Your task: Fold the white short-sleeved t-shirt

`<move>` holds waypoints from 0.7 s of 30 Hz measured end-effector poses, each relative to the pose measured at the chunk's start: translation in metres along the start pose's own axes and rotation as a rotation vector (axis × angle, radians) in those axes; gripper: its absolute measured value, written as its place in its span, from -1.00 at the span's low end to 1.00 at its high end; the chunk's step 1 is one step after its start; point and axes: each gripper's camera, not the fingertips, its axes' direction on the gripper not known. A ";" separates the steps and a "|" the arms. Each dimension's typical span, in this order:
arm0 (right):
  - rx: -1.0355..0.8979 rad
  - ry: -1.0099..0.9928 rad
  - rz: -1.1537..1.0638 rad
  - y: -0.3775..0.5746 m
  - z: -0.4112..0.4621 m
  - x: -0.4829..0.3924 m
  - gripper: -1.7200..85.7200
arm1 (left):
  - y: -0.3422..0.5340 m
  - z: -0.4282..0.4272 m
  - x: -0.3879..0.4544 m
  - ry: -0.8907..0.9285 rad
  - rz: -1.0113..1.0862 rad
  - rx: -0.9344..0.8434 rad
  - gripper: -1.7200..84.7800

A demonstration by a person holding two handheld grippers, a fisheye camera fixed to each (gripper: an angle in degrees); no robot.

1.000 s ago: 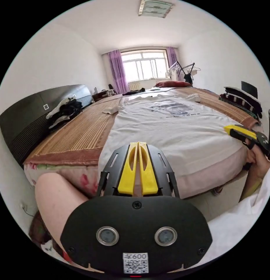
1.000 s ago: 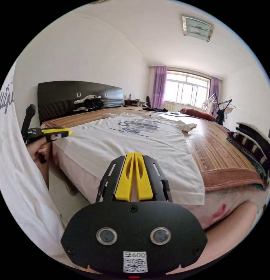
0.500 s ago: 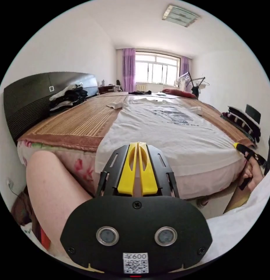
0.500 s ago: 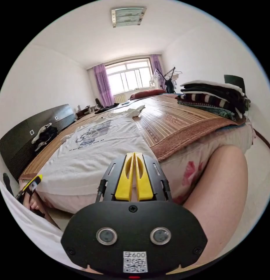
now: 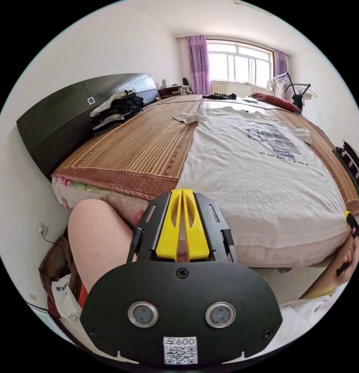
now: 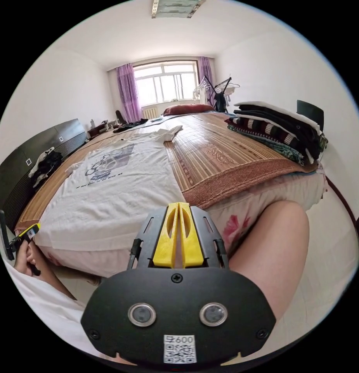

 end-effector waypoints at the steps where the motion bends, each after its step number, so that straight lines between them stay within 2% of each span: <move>1: 0.003 0.001 0.005 0.001 -0.003 0.003 -0.98 | -0.004 0.000 0.001 -0.011 -0.003 -0.005 -0.96; 6: -0.018 -0.048 0.091 -0.012 -0.014 0.022 -0.98 | -0.024 -0.003 -0.008 0.007 -0.050 -0.036 -0.96; 8: 0.005 -0.064 0.108 -0.026 -0.030 0.028 -0.98 | -0.031 -0.014 -0.008 0.001 -0.028 0.021 -0.96; 10: 0.096 -0.078 0.067 -0.036 -0.044 0.028 -0.98 | -0.037 -0.040 0.004 0.002 0.094 0.230 -0.96; 13: 0.216 -0.072 -0.019 -0.062 -0.050 0.025 -0.98 | -0.054 -0.053 0.031 0.073 0.265 0.416 -0.96; 14: 0.222 -0.077 -0.058 -0.077 -0.043 0.024 -0.98 | -0.061 -0.051 0.036 0.125 0.285 0.406 -0.96; 16: 0.171 -0.113 -0.092 -0.105 -0.025 0.024 -0.98 | -0.092 -0.035 0.047 0.352 0.256 0.304 -0.96; 18: 0.102 -0.173 -0.120 -0.137 -0.003 0.023 -0.98 | -0.138 -0.002 0.075 0.719 0.313 0.093 -0.96; 19: 0.063 -0.214 -0.157 -0.159 0.013 0.021 -0.98 | -0.160 0.014 0.094 0.820 0.366 0.004 -0.96; 21: 0.013 -0.276 -0.178 -0.195 0.040 0.018 -0.98 | -0.191 0.034 0.118 0.864 0.387 -0.110 -0.96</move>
